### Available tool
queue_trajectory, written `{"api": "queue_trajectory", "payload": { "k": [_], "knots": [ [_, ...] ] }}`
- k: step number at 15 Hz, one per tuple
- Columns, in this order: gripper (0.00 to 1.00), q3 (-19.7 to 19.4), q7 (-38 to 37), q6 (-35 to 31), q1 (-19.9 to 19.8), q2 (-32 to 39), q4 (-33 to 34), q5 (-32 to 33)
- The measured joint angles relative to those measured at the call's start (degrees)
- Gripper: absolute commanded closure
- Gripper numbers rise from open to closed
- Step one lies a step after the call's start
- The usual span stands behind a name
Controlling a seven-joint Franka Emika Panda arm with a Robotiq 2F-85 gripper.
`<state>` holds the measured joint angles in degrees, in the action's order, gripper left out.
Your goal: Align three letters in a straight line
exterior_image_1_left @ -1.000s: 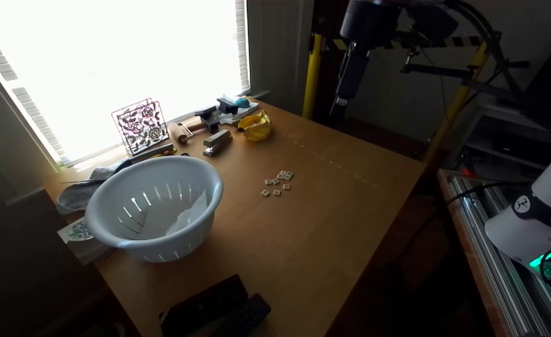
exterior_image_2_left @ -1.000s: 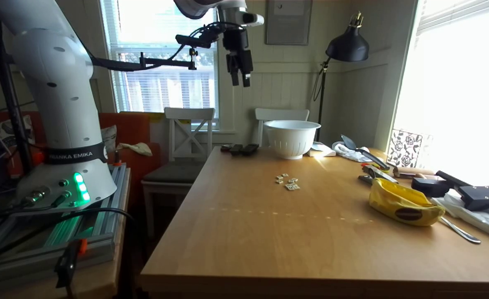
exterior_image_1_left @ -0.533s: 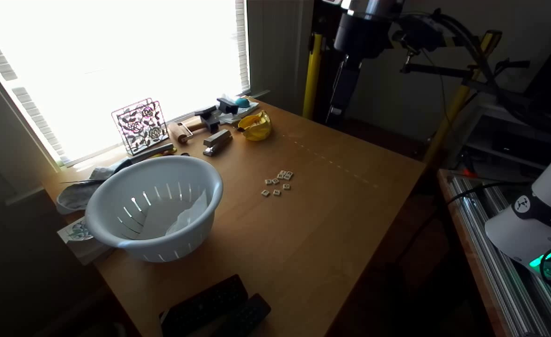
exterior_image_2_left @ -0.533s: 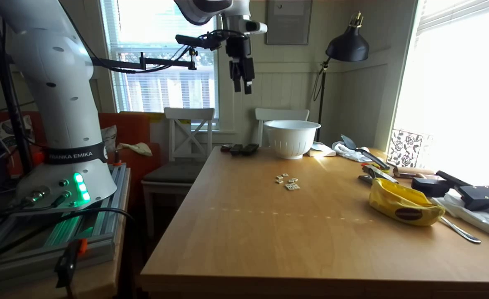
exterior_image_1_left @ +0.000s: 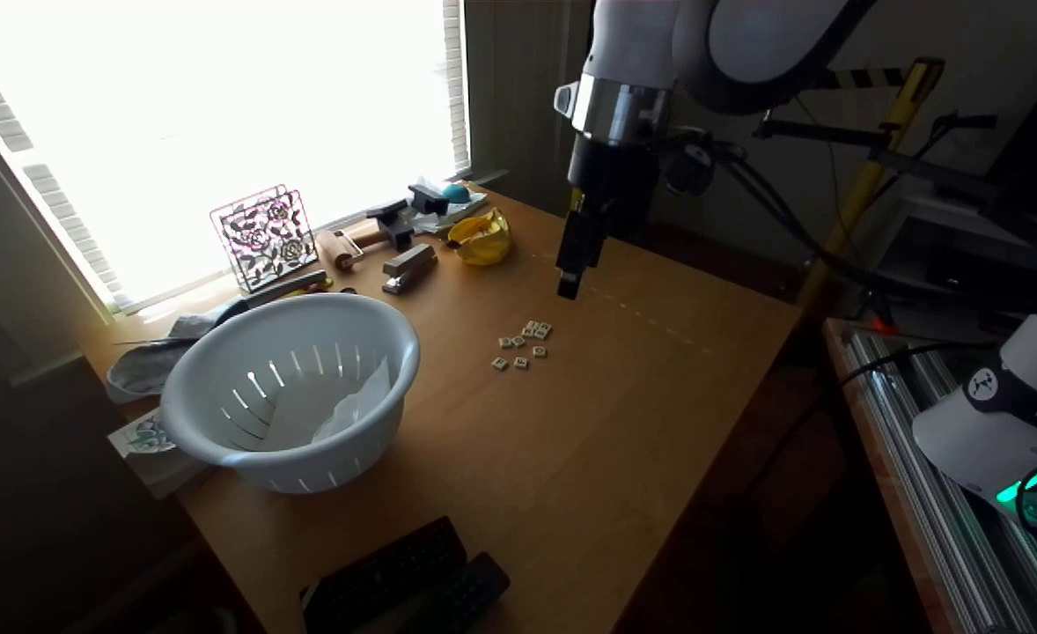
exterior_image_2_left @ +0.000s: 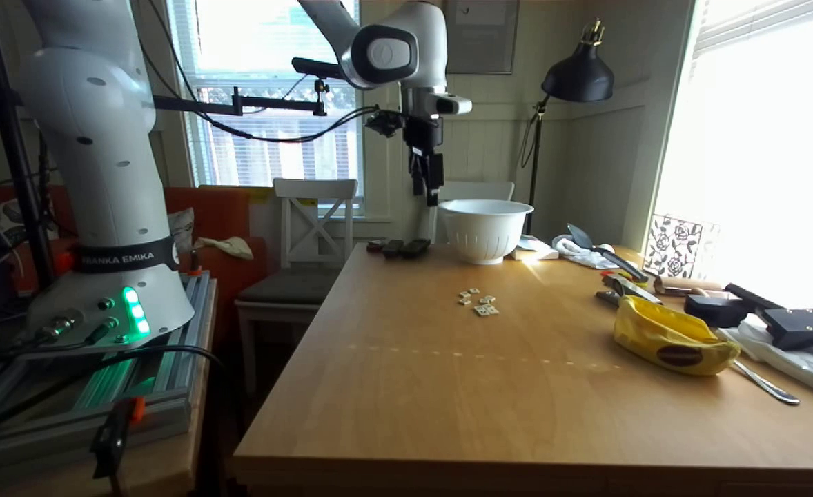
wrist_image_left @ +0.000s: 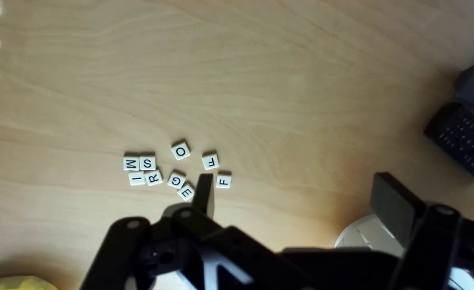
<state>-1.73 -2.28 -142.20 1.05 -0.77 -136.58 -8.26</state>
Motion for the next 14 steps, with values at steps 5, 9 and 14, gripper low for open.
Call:
{"api": "queue_trajectory", "payload": {
  "k": [5, 9, 14],
  "knots": [
    [0.0, 0.1, 0.1, -4.4, -0.3, 9.4, 4.6, -0.7],
    [0.0, 0.2, 0.1, -6.5, -0.7, 15.5, 7.7, -0.7],
    [0.0, 0.0, 0.1, -8.0, -1.4, 20.9, 11.0, -0.4]
  ]
}}
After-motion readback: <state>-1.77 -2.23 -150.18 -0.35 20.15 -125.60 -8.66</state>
